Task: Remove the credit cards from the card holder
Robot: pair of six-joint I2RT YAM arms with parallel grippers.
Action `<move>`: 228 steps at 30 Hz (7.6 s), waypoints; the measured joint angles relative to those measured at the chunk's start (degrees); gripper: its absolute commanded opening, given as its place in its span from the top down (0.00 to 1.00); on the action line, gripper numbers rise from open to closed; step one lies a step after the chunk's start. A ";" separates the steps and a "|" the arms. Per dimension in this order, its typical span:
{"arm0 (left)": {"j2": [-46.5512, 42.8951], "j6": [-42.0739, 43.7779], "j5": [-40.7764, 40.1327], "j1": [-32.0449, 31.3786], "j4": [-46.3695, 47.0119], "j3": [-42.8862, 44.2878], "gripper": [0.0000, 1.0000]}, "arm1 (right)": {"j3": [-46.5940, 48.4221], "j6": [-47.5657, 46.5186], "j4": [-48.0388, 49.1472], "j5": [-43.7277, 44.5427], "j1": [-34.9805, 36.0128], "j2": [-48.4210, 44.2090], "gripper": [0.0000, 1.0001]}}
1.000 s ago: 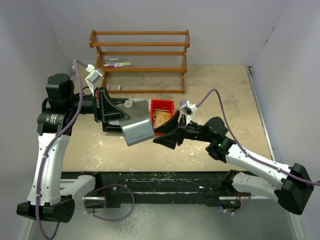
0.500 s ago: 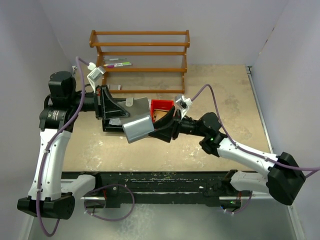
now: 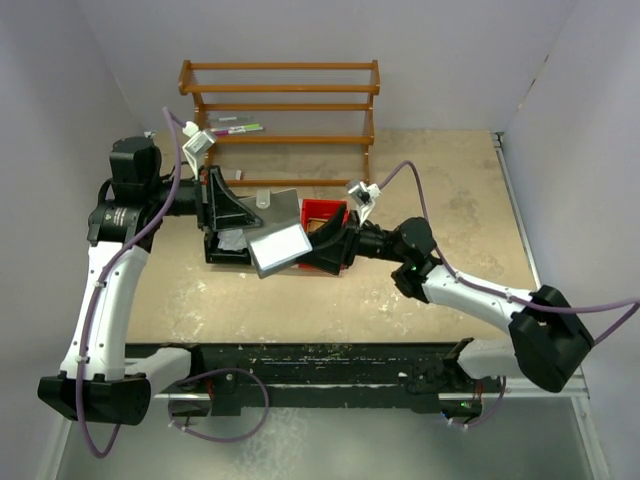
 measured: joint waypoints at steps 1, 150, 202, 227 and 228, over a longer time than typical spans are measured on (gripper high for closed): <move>0.04 0.46 -0.20 0.00 -0.22 0.00 1.00 | 0.31 0.76 0.70 -0.37 -0.04 0.39 0.39; 1.36 25.86 -5.01 0.37 -13.35 -11.37 0.70 | 44.70 -29.64 -78.88 -8.33 0.11 15.21 1.00; 4.35 47.25 -0.50 0.37 -31.41 -7.98 0.56 | 47.04 -37.97 -84.41 -14.58 -0.44 15.17 0.96; 7.78 48.37 2.29 0.42 -35.15 -5.31 0.97 | 44.26 -32.39 -77.07 -7.52 -5.03 12.55 0.35; 7.74 46.36 1.86 0.44 -33.59 -5.60 0.98 | 42.80 -31.10 -75.49 -4.81 -5.27 10.86 0.35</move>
